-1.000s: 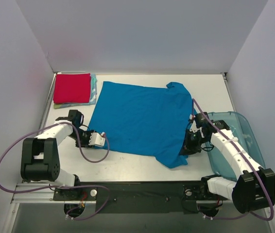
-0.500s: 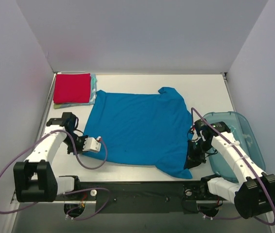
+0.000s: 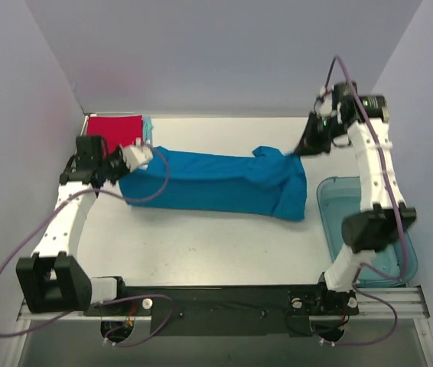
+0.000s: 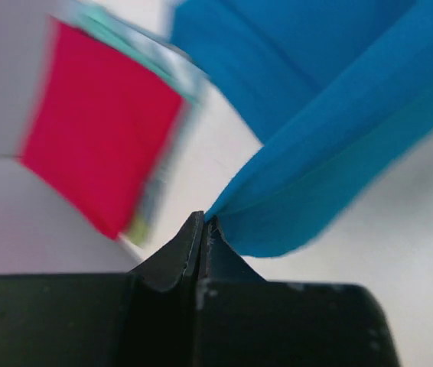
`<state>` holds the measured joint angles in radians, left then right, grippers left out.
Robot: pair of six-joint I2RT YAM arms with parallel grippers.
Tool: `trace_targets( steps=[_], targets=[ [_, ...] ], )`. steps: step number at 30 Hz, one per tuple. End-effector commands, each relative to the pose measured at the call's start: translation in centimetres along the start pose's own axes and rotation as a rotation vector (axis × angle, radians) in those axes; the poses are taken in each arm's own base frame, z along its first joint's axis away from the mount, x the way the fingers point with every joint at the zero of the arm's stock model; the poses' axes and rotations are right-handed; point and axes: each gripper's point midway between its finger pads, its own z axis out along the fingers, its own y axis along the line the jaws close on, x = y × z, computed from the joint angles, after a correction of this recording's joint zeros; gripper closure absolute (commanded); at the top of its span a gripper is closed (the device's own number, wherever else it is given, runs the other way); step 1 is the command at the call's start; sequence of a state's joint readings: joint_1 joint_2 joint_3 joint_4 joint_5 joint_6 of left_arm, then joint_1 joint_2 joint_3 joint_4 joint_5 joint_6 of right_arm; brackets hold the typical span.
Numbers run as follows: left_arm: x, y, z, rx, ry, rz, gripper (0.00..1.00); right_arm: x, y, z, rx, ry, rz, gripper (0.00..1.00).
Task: Fold and stack the t-shirts
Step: Flatten out the tshirt
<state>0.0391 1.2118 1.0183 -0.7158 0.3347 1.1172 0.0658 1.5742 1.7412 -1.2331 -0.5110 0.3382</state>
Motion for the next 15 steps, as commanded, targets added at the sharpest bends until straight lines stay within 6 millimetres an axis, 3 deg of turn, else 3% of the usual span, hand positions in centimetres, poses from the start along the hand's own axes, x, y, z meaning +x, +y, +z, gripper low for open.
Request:
trace_targets(
  steps=[1, 2, 3, 4, 5, 6, 7, 8, 9, 10, 12, 14, 15],
  targets=[
    [-15.7, 22.9, -8.0, -0.731, -0.520, -0.088, 1.00, -20.9, 10.5, -11.8, -0.290, -0.712, -0.121, 1.00],
    [-18.5, 27.1, -10.7, -0.832, -0.623, -0.131, 1.00, -25.0, 13.4, -13.6, -0.441, -0.850, -0.174, 1.00],
    [-18.8, 29.2, -11.6, -0.899, -0.636, -0.176, 1.00, -27.3, 13.1, -15.1, -0.543, -0.879, -0.033, 1.00],
    [-21.2, 31.8, -14.9, -0.981, -0.725, -0.181, 1.00, -27.8, 16.4, -22.3, -0.723, -1.090, -0.136, 1.00],
    [-21.6, 32.9, -15.9, -1.019, -0.742, -0.191, 1.00, -30.6, 13.8, -17.5, -0.731, -1.026, 0.013, 1.00],
    [-23.2, 34.1, -18.3, -1.064, -0.800, -0.174, 1.00, -28.8, 16.1, -27.1, -0.844, -1.346, -0.115, 1.00],
    [-24.0, 34.6, -19.5, -1.088, -0.830, -0.161, 1.00, -28.2, 16.2, -30.7, -0.804, -1.482, -0.172, 1.00],
    [-24.8, 35.3, -20.7, -1.117, -0.855, -0.135, 1.00, -29.9, 14.8, -29.8, -0.715, -1.483, -0.105, 1.00],
    [-25.4, 35.5, -21.5, -1.125, -0.872, -0.118, 1.00, -27.4, 16.6, -35.8, -0.784, -1.608, -0.190, 1.00],
    [-26.1, 35.8, -22.2, -1.136, -0.886, -0.091, 1.00, -28.2, 16.1, -36.4, -0.813, -1.636, -0.204, 1.00],
    [-26.3, 36.0, -22.4, -1.154, -0.879, -0.042, 1.00, -26.9, 15.8, -39.5, -0.892, -1.716, -0.197, 1.00],
    [-26.4, 35.7, -21.9, -1.143, -0.866, -0.012, 1.00, -28.8, 13.4, -36.3, -0.758, -1.674, -0.137, 1.00],
    [-26.1, 35.6, -21.5, -1.136, -0.852, -0.005, 1.00, -28.8, 13.2, -35.0, -0.724, -1.623, -0.155, 1.00]
  ],
)
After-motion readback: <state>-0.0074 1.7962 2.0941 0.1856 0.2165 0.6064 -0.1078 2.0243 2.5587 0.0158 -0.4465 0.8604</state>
